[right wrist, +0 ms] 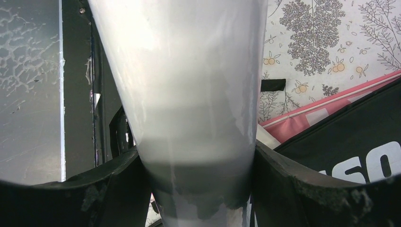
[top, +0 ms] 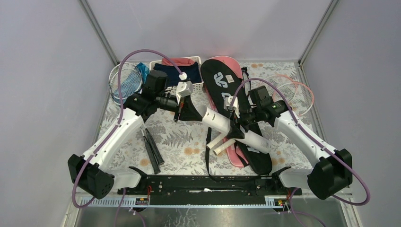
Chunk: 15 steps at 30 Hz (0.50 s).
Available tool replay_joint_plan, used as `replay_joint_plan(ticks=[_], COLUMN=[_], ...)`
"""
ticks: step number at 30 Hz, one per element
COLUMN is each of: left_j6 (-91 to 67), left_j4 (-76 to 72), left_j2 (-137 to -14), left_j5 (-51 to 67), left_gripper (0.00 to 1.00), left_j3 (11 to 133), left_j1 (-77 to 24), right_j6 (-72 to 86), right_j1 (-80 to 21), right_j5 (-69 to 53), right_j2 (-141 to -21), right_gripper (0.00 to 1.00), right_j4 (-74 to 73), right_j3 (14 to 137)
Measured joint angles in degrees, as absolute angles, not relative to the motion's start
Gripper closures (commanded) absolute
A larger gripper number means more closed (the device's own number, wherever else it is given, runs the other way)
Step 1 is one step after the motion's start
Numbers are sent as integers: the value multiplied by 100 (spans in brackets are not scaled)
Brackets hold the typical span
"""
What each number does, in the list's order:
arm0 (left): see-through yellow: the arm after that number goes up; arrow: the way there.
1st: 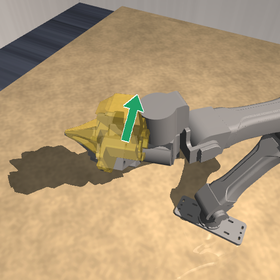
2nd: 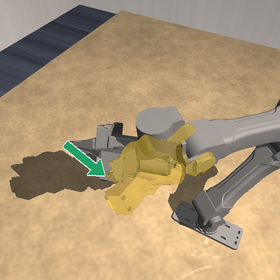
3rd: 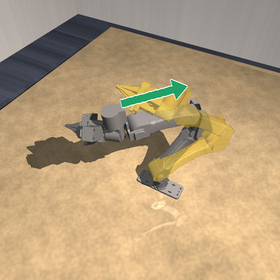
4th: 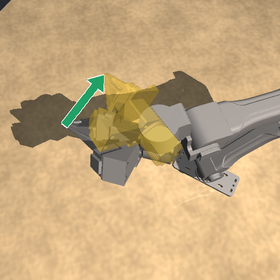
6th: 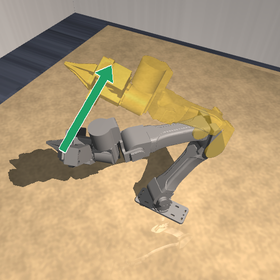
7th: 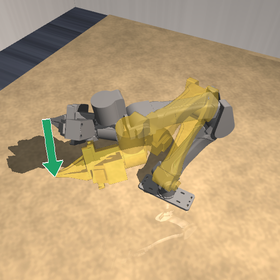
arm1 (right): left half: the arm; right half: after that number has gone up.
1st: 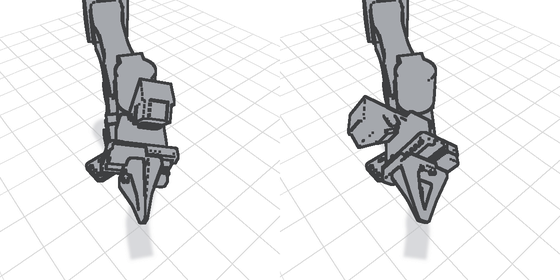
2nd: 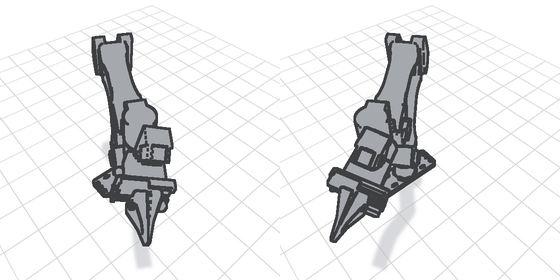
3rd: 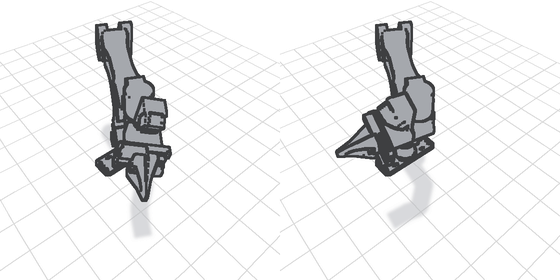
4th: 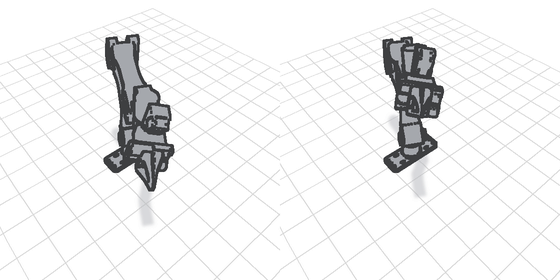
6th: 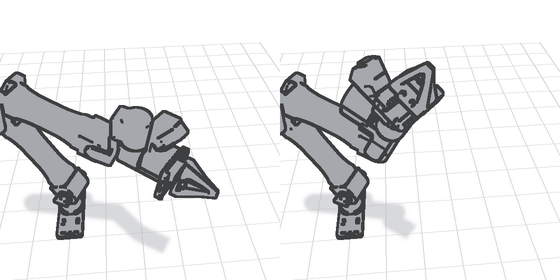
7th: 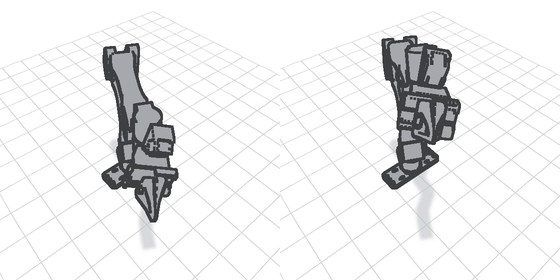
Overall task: Pack up the badminton gear
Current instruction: Close the lid on the shuttle tube.
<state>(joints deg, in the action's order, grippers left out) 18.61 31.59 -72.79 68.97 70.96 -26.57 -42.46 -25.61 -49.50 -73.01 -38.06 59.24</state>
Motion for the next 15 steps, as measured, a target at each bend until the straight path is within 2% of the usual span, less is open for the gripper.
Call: replay_joint_plan(ticks=[2, 5, 10, 15], left_j6=[1850, 1841, 1800, 1826], left_j4=[3151, 3131, 3120, 3124], left_j2=[-7271, -7234, -7120, -7008], left_j5=[6943, 6997, 7096, 7057], left_gripper=[100, 87, 58, 44], left_j3=[7091, 7091, 7074, 7024], left_j1=[-2657, -2635, -2561, -2495], right_j6=[-4250, -4252, -4204, -4171], right_j1=[-2563, -2567, -2580, -2580], right_j5=[-4969, -5019, -5059, -5059], right_j2=[-7282, -7247, -7225, -7220], right_gripper=[60, 60, 60, 60], right_j4=[-3804, -3765, -3601, -3522], right_j3=[5913, 5898, 5894, 5894])
